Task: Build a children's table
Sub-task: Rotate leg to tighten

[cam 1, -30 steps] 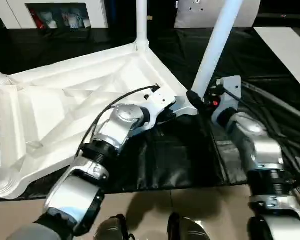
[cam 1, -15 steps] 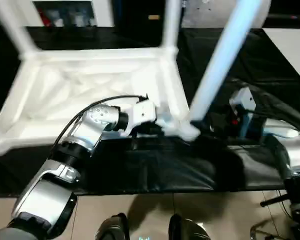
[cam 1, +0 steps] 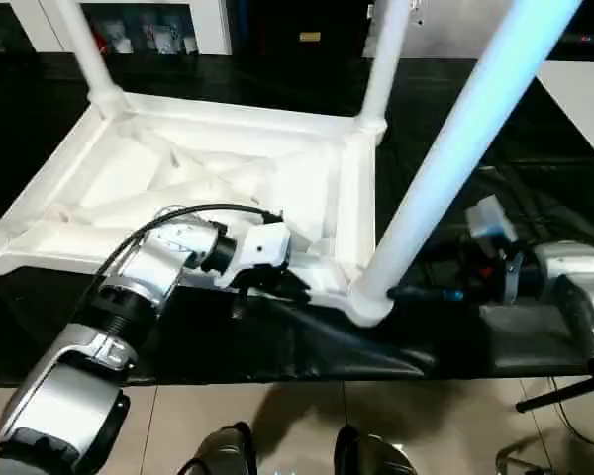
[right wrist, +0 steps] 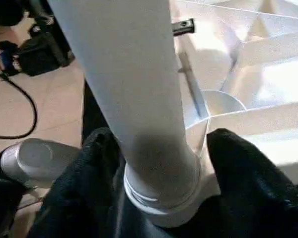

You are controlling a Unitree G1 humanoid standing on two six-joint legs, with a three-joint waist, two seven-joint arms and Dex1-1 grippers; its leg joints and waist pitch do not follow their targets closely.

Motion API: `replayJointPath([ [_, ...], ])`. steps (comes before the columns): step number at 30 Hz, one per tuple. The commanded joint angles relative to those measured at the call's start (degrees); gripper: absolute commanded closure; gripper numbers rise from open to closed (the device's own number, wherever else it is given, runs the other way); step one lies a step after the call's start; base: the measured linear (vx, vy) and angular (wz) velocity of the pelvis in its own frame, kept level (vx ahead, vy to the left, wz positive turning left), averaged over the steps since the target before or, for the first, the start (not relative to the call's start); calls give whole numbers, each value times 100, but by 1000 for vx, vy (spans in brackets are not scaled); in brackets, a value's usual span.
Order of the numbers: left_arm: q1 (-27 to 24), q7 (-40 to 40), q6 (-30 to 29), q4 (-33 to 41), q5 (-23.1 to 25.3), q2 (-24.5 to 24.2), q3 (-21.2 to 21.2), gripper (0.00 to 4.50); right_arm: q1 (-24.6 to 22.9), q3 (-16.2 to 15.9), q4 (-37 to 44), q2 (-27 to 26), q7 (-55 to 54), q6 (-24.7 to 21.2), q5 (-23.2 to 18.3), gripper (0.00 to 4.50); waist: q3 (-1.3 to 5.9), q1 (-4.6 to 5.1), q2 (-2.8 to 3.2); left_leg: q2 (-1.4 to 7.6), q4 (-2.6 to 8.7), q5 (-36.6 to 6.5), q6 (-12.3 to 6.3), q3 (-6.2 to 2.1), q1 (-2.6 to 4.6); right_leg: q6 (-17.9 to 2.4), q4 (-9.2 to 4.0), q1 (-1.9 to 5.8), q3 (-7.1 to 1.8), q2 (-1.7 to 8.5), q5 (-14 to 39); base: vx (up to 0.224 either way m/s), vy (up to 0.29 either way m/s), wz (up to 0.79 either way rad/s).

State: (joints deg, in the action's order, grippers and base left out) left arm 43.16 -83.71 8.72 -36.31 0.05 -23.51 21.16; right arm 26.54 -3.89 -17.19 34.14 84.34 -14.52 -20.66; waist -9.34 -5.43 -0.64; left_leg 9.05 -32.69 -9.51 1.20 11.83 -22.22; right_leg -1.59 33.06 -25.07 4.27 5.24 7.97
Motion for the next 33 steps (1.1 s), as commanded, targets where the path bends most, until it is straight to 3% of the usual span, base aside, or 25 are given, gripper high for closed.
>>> replayJointPath([
  [1, -101, -490, 56, 212, 25, 31, 254, 450, 54, -54, -47, -42, 123, 66, -26, 184, 478, -9, -70, 460, 346, -1053, -613, -191, 121, -1487, -334, 348, -314, 456, 1681, 0, 0, 0],
  [5, -82, -490, 65, 201, 1, 58, 257, 450, 60, -137, -18, -60, 225, 18, -71, 207, 484, -12, -78, 460, 338, -943, -675, -188, 114, -1526, -315, 358, -312, 452, 1517, 0, 0, 0],
  [6, -74, -489, 78, 187, -12, 63, 259, 450, 62, -166, -13, -72, 236, 17, -84, 227, 483, -15, -76, 457, 336, -945, -683, -185, 116, -1523, -316, 355, -312, 448, 1530, 0, 0, 0],
  [12, -67, -501, 86, 151, -45, 70, 250, 450, 54, -240, -23, -133, 281, 28, -66, 253, 472, -21, -78, 456, 345, -1044, -624, -189, 121, -1446, -342, 350, -312, 455, 1774, 0, 0, 0],
  [18, -36, 326, -544, 36, 51, 237, 34, 450, -111, -80, 266, -348, -318, -596, -274, 257, 456, -12, -81, 448, 352, -1039, -607, -192, 122, -1418, -356, 346, -312, 443, 1859, 0, 0, 0],
  [19, 7, 770, -826, -38, 111, 364, -66, 450, -129, -10, 312, -536, -868, -824, -216, 257, 438, -6, -75, 451, 362, -1136, -535, -196, 133, -1360, -394, 324, -312, 449, 2109, 0, 0, 0],
  [22, 56, 1449, -1368, -6, 90, 656, -250, 450, -65, 72, 179, -969, -2081, -788, 235, 257, 410, 69, -103, 416, 395, -1483, -242, -248, 140, -1069, -484, 311, -302, 490, 2998, 0, 0, 0],
  [23, 67, 1672, -1568, 38, 72, 775, -308, 450, -19, 127, 108, -1129, -2469, -786, 345, 257, 387, 94, -133, 409, 405, -1515, -203, -269, 111, -1001, -488, 322, -294, 497, 3157, 0, 0, 0],
  [24, 85, 1874, -1745, 66, 61, 887, -356, 450, 29, 197, 40, -1283, -2807, -775, 409, 257, 379, 121, -116, 401, 418, -1617, -144, -300, 118, -855, -524, 316, -280, 505, 3491, 0, 0, 0],
  [27, 189, 2535, -2173, 40, 85, 1248, -476, 450, 144, 367, -20, -1717, -3654, -914, 512, 260, 366, 235, -116, 395, 416, -1818, -111, -305, 151, -737, -587, 257, -280, 496, 3698, 0, 0, 0],
  [28, 236, 2838, -2332, -7, 123, 1410, -526, 450, 204, 413, -44, -1906, -4071, -979, 606, 261, 390, 260, -140, 385, 414, -1807, -127, -308, 149, -710, -590, 270, -272, 490, 3667, 0, 0, 0],
  [33, 404, 4126, -2541, -222, 456, 1983, -672, 450, 551, 770, -438, -2729, -6016, -917, 952, 261, 406, 330, -101, 381, 426, -1773, -154, -298, 150, -722, -605, 241, -278, 477, 3390, 0, 0, 0],
])
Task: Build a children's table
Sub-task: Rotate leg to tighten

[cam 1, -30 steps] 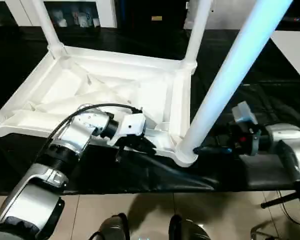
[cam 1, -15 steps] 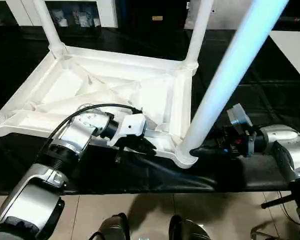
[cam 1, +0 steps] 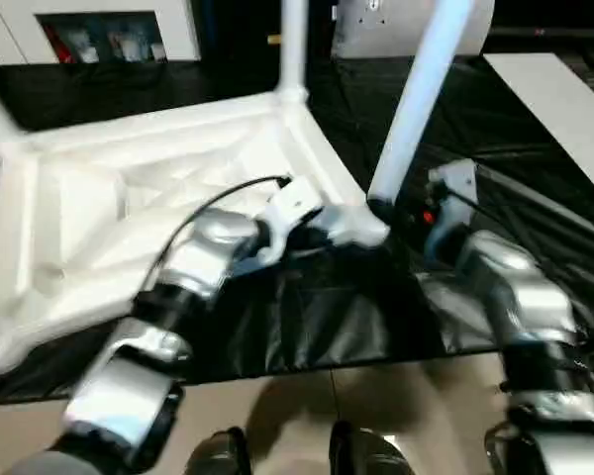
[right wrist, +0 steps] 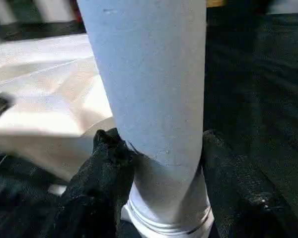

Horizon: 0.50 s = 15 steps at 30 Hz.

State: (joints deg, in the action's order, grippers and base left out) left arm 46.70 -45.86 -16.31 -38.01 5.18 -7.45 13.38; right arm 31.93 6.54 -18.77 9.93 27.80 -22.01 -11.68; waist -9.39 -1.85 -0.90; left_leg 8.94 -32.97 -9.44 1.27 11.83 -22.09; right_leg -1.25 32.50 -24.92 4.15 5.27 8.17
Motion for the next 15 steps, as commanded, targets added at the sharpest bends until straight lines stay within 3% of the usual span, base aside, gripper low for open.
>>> replayJointPath([
  [1, 70, 500, -71, -59, -58, 462, 56, 450, 37, -248, -323, -396, -534, -69, 107, 261, 418, -27, -77, 388, 453, -1778, -156, -285, 146, -767, -543, 219, -267, 464, 3265, 0, 0, 0],
  [2, 128, 805, -68, -48, 20, 628, 46, 450, 83, -204, -439, -601, -1008, 236, 269, 261, 438, -31, -81, 390, 449, -1737, -162, -280, 143, -784, -529, 231, -270, 466, 3157, 0, 0, 0],
  [3, 151, 883, -62, -40, 16, 721, 42, 450, 107, -163, -489, -712, -1244, 385, 318, 227, 443, -31, -78, 394, 453, -1630, -192, -271, 127, -834, -513, 235, -282, 468, 2902, 0, 0, 0],
  [7, 180, 1067, -85, 64, 146, 853, 185, 450, 128, -13, -479, -998, -1777, 728, 435, 191, 499, -71, -63, 387, 417, -1166, -432, -206, 124, -1169, -386, 267, -309, 418, 1666, 0, 0, 0],
  [9, 175, 1065, -85, 84, 150, 877, 182, 450, 135, 38, -469, -1026, -1817, 758, 401, 166, 512, -89, -68, 366, 403, -941, -594, -195, 98, -1269, -349, 316, -306, 427, 1334, 0, 0, 0],
  [15, 10, 626, 173, 171, 96, 565, 185, 450, -154, -62, -101, -423, -955, 716, 272, 112, 517, -149, -68, 362, 378, -749, -851, -184, 94, -1330, -323, 360, -289, 407, 1144, 0, 0, 0],
])
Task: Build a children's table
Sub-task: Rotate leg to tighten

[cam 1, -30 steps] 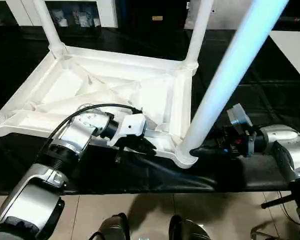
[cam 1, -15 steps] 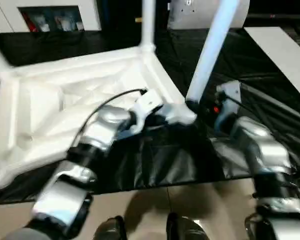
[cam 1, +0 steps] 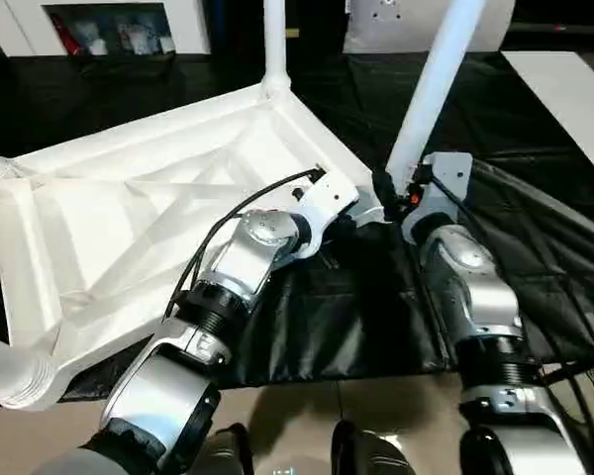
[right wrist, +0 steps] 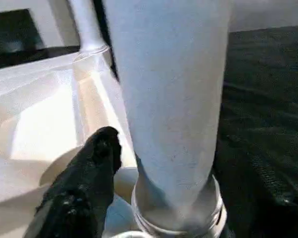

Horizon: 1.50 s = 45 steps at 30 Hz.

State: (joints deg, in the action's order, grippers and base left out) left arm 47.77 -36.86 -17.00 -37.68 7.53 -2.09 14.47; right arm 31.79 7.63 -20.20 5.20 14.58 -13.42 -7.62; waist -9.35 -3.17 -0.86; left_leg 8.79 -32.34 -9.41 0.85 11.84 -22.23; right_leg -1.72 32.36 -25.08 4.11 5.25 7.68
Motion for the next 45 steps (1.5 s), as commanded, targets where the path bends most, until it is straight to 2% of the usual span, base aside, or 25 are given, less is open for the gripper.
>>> replayJointPath([
  [1, -138, -393, 275, 167, -168, -41, 79, 450, -183, -174, 85, 177, 515, -135, -144, 112, 515, -28, -72, 386, 308, -742, -838, -183, 109, -1303, -304, 379, -289, 415, 1176, 0, 0, 0],
  [2, -171, -485, 300, 190, -185, -94, 85, 450, -214, -174, 110, 270, 619, -113, -137, 112, 519, -39, -75, 383, 306, -719, -855, -187, 102, -1309, -300, 390, -283, 417, 1159, 0, 0, 0],
  [4, -282, -886, 356, 315, -341, -228, 77, 450, -276, -173, 141, 561, 1043, -44, -191, 79, 508, -34, -81, 382, 300, -699, -887, -181, 86, -1348, -301, 392, -285, 415, 1160, 0, 0, 0],
  [6, -380, -1337, 691, 365, -430, -435, 124, 450, -300, -111, 129, 918, 1632, 7, -362, 66, 492, -50, -77, 380, 302, -773, -886, -186, 87, -1338, -321, 399, -278, 417, 1322, 0, 0, 0],
  [8, -447, -1717, 915, 349, -420, -655, 232, 450, -331, -173, 78, 1283, 2207, 131, -390, 57, 479, -50, -84, 390, 307, -890, -852, -184, 100, -1279, -336, 390, -284, 411, 1548, 0, 0, 0],
  [9, -512, -2155, 1210, 336, -426, -872, 362, 450, -375, -286, 47, 1640, 2802, 180, -419, 36, 467, -58, -87, 378, 308, -1006, -848, -187, 101, -1224, -361, 385, -278, 409, 1755, 0, 0, 0],
  [12, -598, -2729, 1585, 369, -467, -1126, 509, 450, -435, -403, 86, 2014, 3497, 153, -554, 31, 462, -87, -68, 412, 318, -1100, -794, -202, 119, -1176, -366, 365, -287, 430, 1956, 0, 0, 0],
  [15, -623, -3279, 1866, 333, -471, -1374, 635, 450, -484, -464, 193, 2297, 4367, 125, -847, 31, 473, -143, -54, 451, 318, -1041, -778, -194, 128, -1247, -330, 360, -288, 417, 1814, 0, 0, 0],
  [18, -557, -3846, 2068, 214, -532, -1582, 665, 450, -647, -804, 366, 2780, 5776, 280, -1069, 31, 496, -207, -55, 475, 292, -921, -834, -176, 128, -1424, -263, 364, -293, 423, 1439, 0, 0, 0],
  [20, -527, -4015, 2123, 185, -572, -1642, 679, 450, -653, -910, 347, 2897, 6071, 352, -1072, 31, 484, -213, -75, 469, 288, -962, -872, -174, 117, -1453, -262, 364, -289, 430, 1447, 0, 0, 0],
  [23, -464, -4328, 2282, 118, -633, -1747, 716, 450, -585, -1091, 242, 3039, 6545, 361, -1101, 64, 470, -218, -82, 456, 292, -1109, -785, -185, 110, -1397, -305, 358, -286, 448, 1868, 0, 0, 0],
  [24, -447, -4440, 2330, 104, -659, -1771, 725, 450, -559, -1161, 219, 3079, 6686, 313, -1102, 77, 463, -210, -108, 459, 297, -1151, -731, -188, 104, -1330, -322, 355, -291, 455, 2049, 0, 0, 0],
  [25, -439, -4555, 2348, 113, -685, -1792, 741, 450, -529, -1224, 193, 3100, 6802, 305, -1092, 77, 461, -212, -104, 454, 297, -1167, -716, -192, 108, -1303, -330, 352, -288, 455, 2140, 0, 0, 0],
  [27, -433, -4813, 2414, 130, -728, -1826, 784, 450, -437, -1294, 104, 3087, 6993, 206, -1116, 107, 462, -220, -94, 468, 307, -1164, -670, -199, 118, -1257, -341, 341, -292, 463, 2310, 0, 0, 0],
  [32, -469, -5084, 2410, 270, -808, -1849, 869, 450, -313, -1414, -40, 2996, 7151, 298, -1088, 135, 468, -232, -90, 487, 305, -1099, -667, -194, 128, -1368, -300, 322, -300, 454, 2001, 0, 0, 0],
  [33, -470, -5093, 2406, 280, -818, -1840, 871, 450, -301, -1429, -34, 2985, 7205, 251, -1111, 155, 474, -238, -89, 483, 301, -1070, -670, -195, 122, -1391, -289, 334, -298, 457, 1952, 0, 0, 0],
  [38, -448, -5132, 2452, 232, -822, -1818, 856, 450, -281, -1472, -26, 2993, 7353, 181, -1160, 191, 477, -248, -103, 475, 292, -974, -719, -192, 114, -1387, -280, 344, -298, 457, 1887, 0, 0, 0],
  [41, -409, -5175, 2492, 152, -820, -1812, 836, 450, -277, -1523, -16, 3022, 7496, 104, -1191, 225, 468, -248, -97, 476, 294, -994, -731, -192, 115, -1386, -287, 340, -297, 452, 1916, 0, 0, 0],
  [45, -391, -5067, 2409, 74, -882, -1778, 741, 450, -375, -1486, 137, 3002, 7481, -98, -1332, 248, 466, -256, -89, 474, 296, -994, -708, -192, 118, -1391, -289, 342, -296, 447, 1914, 0, 0, 0],
])
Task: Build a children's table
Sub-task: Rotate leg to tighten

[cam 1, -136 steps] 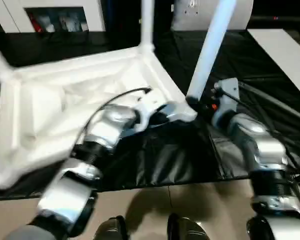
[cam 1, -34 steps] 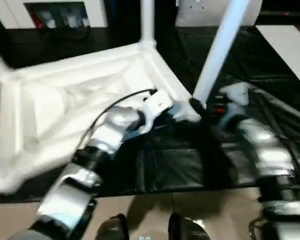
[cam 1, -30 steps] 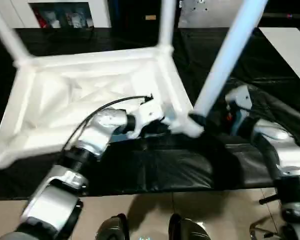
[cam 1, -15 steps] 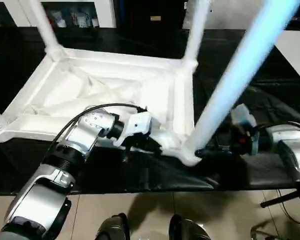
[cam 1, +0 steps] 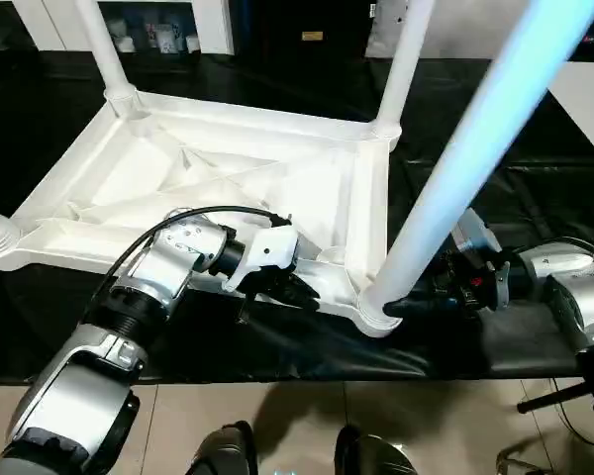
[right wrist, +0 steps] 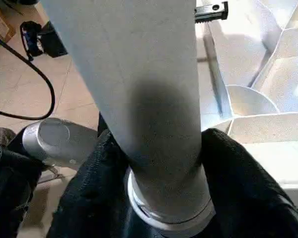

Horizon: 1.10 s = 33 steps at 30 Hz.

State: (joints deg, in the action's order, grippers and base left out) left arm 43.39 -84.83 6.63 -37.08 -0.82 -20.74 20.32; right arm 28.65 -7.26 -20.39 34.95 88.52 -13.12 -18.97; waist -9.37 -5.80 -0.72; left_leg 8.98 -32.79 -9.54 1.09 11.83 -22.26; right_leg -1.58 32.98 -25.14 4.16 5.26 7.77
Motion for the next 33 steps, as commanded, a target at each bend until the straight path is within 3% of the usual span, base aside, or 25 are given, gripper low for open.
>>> replayJointPath([
  [1, 47, -200, -44, 8, -98, 131, 96, 450, -109, 16, 236, 11, 39, -220, -233, 251, 465, 4, -102, 454, 342, -994, -725, -194, 120, -1404, -353, 348, -300, 449, 1920, 0, 0, 0],
  [5, 88, 368, -436, -26, -6, 267, -21, 450, -294, 100, 558, -262, -738, -730, -232, 253, 436, 6, -102, 458, 366, -1081, -665, -205, 117, -1315, -379, 338, -307, 447, 2136, 0, 0, 0],
  [8, 135, 893, -827, -79, 110, 416, -91, 450, -246, 204, 548, -692, -1912, -997, 110, 253, 406, 63, -107, 430, 394, -1438, -384, -246, 132, -1106, -455, 325, -296, 481, 2912, 0, 0, 0],
  [9, 168, 1486, -1159, -91, 215, 625, -160, 450, -127, 345, 474, -1134, -2830, -1204, 266, 253, 375, 104, -103, 411, 416, -1558, -280, -268, 122, -973, -504, 310, -289, 488, 3252, 0, 0, 0],
  [11, 182, 1686, -1248, -100, 255, 697, -181, 450, -99, 375, 473, -1259, -3100, -1270, 303, 254, 360, 175, -82, 395, 435, -1771, -111, -322, 144, -764, -564, 294, -260, 501, 3763, 0, 0, 0],
  [12, 250, 2274, -1568, -157, 322, 934, -278, 450, -48, 382, 506, -1626, -3767, -1394, 460, 254, 357, 224, -89, 400, 438, -1846, -75, -328, 155, -709, -582, 279, -263, 501, 3794, 0, 0, 0],
  [14, 299, 2605, -1742, -205, 343, 1073, -346, 450, -5, 404, 498, -1834, -4151, -1461, 542, 254, 349, 286, -93, 389, 448, -1990, -47, -343, 156, -661, -612, 274, -243, 491, 3880, 0, 0, 0],
  [18, 502, 3744, -2074, -462, 489, 1586, -547, 450, 316, 641, 179, -2652, -5852, -1540, 924, 257, 355, 372, -73, 387, 471, -2073, -27, -335, 174, -673, -627, 234, -239, 465, 3627, 0, 0, 0],
  [22, 595, 4455, -2071, -586, 608, 1949, -651, 450, 593, 853, -204, -3098, -6816, -1367, 1111, 258, 359, 386, -47, 384, 482, -2206, -20, -338, 200, -626, -665, 224, -235, 471, 3578, 0, 0, 0],
  [25, 608, 4707, -2112, -564, 617, 2088, -709, 450, 638, 904, -198, -3253, -6928, -1205, 1108, 258, 380, 361, -44, 393, 504, -2059, -102, -301, 193, -728, -628, 251, -268, 457, 2945, 0, 0, 0],
  [26, 607, 4719, -2098, -538, 639, 2096, -693, 450, 608, 857, -148, -3238, -6821, -1063, 1136, 204, 393, 352, -26, 396, 504, -1982, -123, -293, 192, -775, -610, 257, -277, 456, 2771, 0, 0, 0],
  [29, 594, 4639, -2058, -500, 689, 2035, -636, 450, 541, 932, -54, -3205, -6662, -950, 1045, 184, 418, 333, -39, 395, 492, -1618, -294, -251, 159, -1008, -531, 295, -304, 447, 2039, 0, 0, 0],
  [30, 589, 4617, -2049, -493, 703, 2015, -623, 450, 526, 987, -32, -3207, -6640, -950, 994, 153, 418, 324, -42, 393, 482, -1525, -365, -240, 153, -1054, -522, 308, -308, 454, 1932, 0, 0, 0],
  [33, 529, 4340, -1879, -458, 734, 1855, -540, 450, 459, 1081, 39, -3003, -6416, -826, 933, 134, 434, 304, -45, 390, 460, -1326, -501, -222, 144, -1155, -492, 328, -304, 447, 1714, 0, 0, 0],
])
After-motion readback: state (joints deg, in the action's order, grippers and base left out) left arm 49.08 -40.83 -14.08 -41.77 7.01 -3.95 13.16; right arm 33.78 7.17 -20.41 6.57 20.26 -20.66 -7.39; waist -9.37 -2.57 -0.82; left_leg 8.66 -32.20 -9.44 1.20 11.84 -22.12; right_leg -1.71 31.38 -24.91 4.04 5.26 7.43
